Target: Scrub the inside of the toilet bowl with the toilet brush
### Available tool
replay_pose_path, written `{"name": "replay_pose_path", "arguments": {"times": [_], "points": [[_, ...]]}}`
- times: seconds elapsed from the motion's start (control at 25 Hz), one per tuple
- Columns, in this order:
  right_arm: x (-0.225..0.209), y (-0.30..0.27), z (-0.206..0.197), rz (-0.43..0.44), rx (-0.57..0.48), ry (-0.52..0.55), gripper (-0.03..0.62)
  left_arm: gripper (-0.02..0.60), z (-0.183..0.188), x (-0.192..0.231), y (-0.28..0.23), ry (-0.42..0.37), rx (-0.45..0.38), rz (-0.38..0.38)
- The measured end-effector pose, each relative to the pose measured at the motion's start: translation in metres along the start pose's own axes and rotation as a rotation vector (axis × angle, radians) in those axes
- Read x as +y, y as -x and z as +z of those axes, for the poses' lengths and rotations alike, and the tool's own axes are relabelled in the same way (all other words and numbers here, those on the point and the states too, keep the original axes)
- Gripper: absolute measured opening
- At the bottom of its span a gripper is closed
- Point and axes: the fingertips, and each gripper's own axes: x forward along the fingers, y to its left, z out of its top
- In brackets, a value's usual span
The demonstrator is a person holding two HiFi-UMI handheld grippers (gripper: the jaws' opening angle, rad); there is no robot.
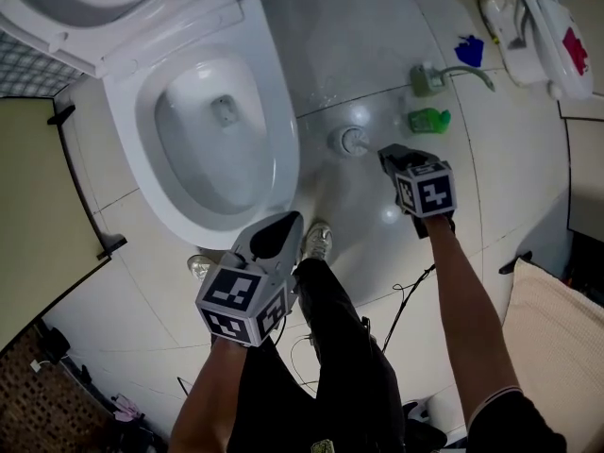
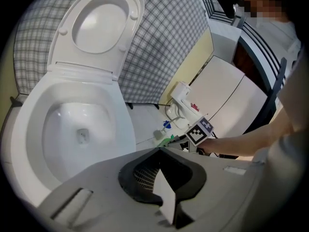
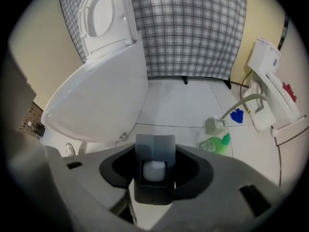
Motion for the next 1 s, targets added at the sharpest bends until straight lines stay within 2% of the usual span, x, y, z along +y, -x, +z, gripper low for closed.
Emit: {"name": "replay_pose_path", "arguments": {"times": [0.28, 0.52, 0.64, 0.68, 0.72, 0.88, 1.0], "points": [[0.015, -0.032, 0.027, -0.035, 0.034, 0.006, 0.199, 0.009, 0.001, 0.018, 0.007, 0.034, 0.004, 0.026], [0.018, -0.039, 0.033, -0.075, 0.038, 0.012, 0.201, 0.009, 0.033, 0.027, 0.039, 0.024, -0.029, 0.074], [0.017, -0.039, 0.035, -0.080, 0.037, -0.009, 0.221, 0.009, 0.053, 0.039, 0.055, 0.016, -0.060, 0.109], [0.017, -0.037, 0.035, -0.070, 0.036, -0.025, 0.261, 0.009, 0.057, 0.043, 0.057, 0.017, -0.066, 0.120], [0.018, -0.034, 0.034, -0.060, 0.034, -0.044, 0.298, 0.009, 0.059, 0.046, 0.059, 0.019, -0.066, 0.128], [0.028, -0.001, 0.035, -0.052, 0.012, -0.104, 0.324, 0.009, 0.059, 0.061, 0.066, 0.011, -0.034, 0.133], [0.037, 0.052, 0.065, -0.068, -0.106, -0.130, 0.324, 0.009, 0.076, 0.063, 0.079, -0.019, -0.026, 0.126]]}}
